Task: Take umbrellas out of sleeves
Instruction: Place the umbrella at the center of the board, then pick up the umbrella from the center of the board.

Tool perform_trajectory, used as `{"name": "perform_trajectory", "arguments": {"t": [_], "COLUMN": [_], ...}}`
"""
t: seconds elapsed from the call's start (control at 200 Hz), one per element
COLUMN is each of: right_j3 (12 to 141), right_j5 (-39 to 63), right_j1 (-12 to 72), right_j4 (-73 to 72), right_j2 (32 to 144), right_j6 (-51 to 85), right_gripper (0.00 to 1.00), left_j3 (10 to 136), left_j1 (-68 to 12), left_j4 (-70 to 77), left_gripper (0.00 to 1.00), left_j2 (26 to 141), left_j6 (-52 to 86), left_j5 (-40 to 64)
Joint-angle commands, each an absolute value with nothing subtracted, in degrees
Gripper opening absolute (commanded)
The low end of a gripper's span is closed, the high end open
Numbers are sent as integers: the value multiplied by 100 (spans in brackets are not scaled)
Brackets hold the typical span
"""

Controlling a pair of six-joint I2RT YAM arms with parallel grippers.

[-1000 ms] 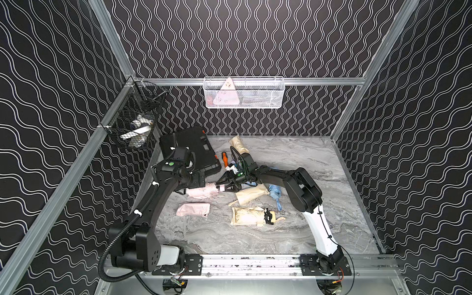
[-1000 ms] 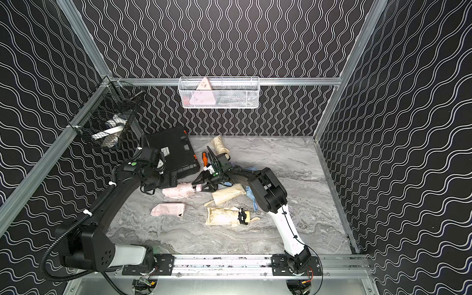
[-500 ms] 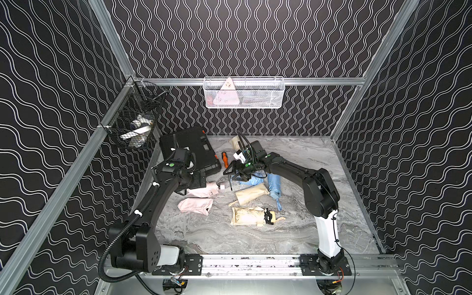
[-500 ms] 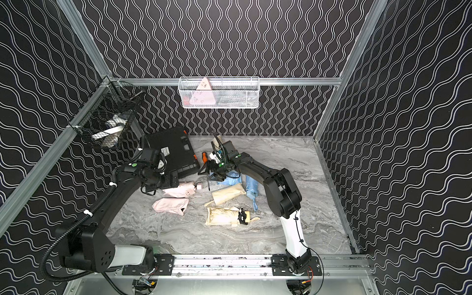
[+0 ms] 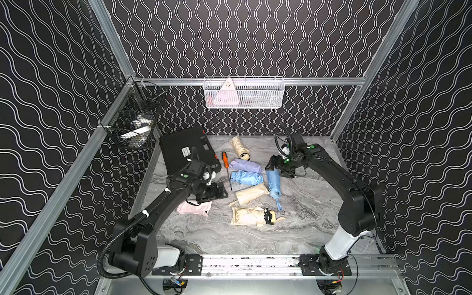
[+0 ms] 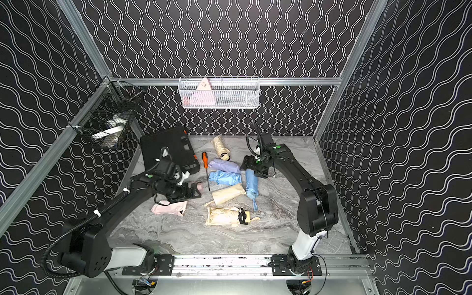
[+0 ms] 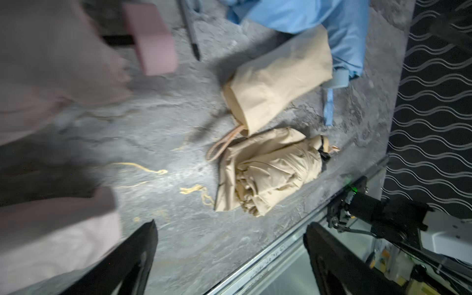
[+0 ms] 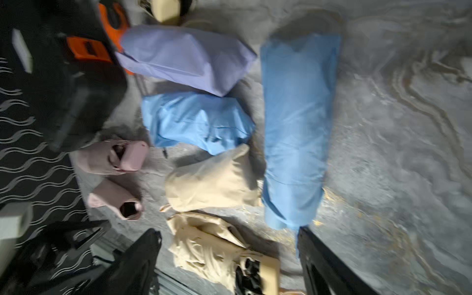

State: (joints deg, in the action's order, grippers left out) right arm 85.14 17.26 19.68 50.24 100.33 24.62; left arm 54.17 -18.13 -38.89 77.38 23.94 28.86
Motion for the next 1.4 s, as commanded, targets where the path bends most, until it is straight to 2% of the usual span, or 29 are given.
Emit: {"name": "perform_trajectory", "arguments": {"t": [0.0, 0.59, 0.891, 1.136, 1.286, 1.396], "right_j3": [8397, 9004, 9194, 9098, 9027, 8925], "right_j5": [1228, 1124, 1002, 945, 822, 817], "right_j1": [1943, 1922, 1917, 1920, 1904, 1818], "right_j4": [5369, 5131, 5225, 5139, 5102, 5056], "right_j2": [10177, 11637, 12136, 12164, 12048, 11858], "right_j6": [2211, 2171, 2160, 2199, 2165, 2146], "right_gripper": [87, 84, 78, 63, 46, 43], "left_j3": [5272, 5296, 5448, 5511, 5511, 5510], "left_j1": [-2156, -2382, -2382, -2377, -2380, -2380], "left_j4": [-3272, -3727, -3774, -3770, -3751, -3709], "left_gripper": [95, 96, 96, 97, 97, 97], "left_j2": [7784, 7879, 8171, 8336, 8378, 8370], "left_j6": [2916, 2671, 2480, 2402, 2400, 2434], "left_j5": [3221, 3111, 3193, 3243, 3228, 3226]}}
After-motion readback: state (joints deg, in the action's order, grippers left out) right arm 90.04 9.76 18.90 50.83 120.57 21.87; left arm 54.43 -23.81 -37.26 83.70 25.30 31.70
